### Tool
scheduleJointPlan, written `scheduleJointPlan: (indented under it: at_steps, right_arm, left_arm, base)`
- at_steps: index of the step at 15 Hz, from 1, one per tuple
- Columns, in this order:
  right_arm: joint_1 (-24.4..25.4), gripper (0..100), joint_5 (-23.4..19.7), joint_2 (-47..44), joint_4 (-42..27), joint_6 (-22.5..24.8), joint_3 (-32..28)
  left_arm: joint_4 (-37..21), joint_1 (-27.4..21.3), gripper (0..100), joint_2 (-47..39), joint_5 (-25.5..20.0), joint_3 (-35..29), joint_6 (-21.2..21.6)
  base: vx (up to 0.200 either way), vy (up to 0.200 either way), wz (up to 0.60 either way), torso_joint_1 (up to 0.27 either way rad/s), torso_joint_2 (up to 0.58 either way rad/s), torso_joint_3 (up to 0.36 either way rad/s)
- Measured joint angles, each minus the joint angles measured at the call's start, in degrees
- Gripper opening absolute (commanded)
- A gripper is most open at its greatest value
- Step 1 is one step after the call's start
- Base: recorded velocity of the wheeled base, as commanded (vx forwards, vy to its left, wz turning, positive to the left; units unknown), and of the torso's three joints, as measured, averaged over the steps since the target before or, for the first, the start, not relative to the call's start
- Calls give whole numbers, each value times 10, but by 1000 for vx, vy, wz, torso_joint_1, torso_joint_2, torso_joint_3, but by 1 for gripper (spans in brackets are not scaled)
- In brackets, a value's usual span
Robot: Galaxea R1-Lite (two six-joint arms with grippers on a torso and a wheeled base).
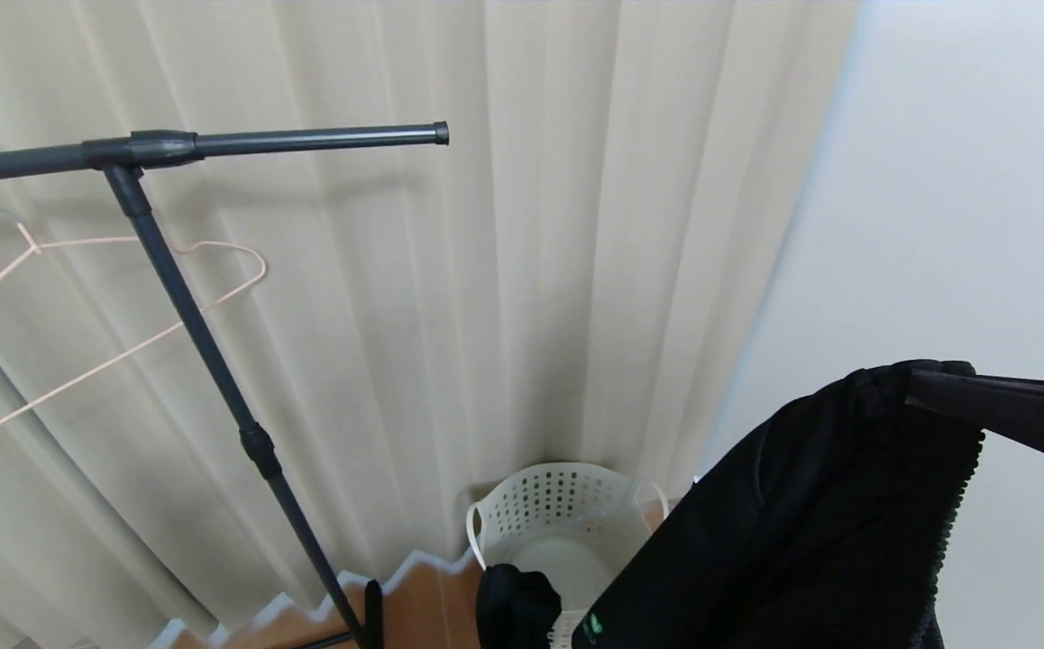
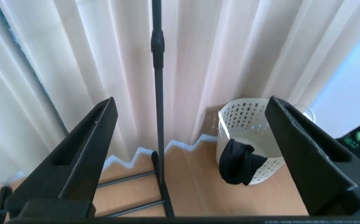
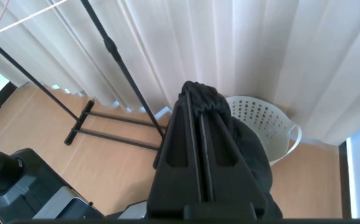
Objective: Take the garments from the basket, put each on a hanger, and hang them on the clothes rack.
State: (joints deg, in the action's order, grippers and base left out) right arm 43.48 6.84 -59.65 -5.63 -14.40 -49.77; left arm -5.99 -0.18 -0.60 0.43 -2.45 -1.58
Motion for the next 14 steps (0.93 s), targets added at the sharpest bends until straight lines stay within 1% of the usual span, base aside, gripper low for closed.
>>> scheduleJointPlan:
  at_steps: [7,12,13,14]
  right_arm:
    - [0,0,0,1,0,8,1]
    - [0,0,-1,2,0,8,2]
    - [0,0,-1,3,0,13,4]
    - [0,0,-1,4,2,28,7]
  left_arm:
    - [0,0,100,0,1,0,0]
    - [0,0,100,0,1,0,0]
    - [0,0,100,0,1,0,-1]
    - [1,0,100,0,2,0,-1]
  base:
    - [0,0,0,241,-563,-316]
    - [0,0,0,179,-401,-218]
    - [0,0,0,139,-330,-173]
    - [0,0,0,41,-80,-51]
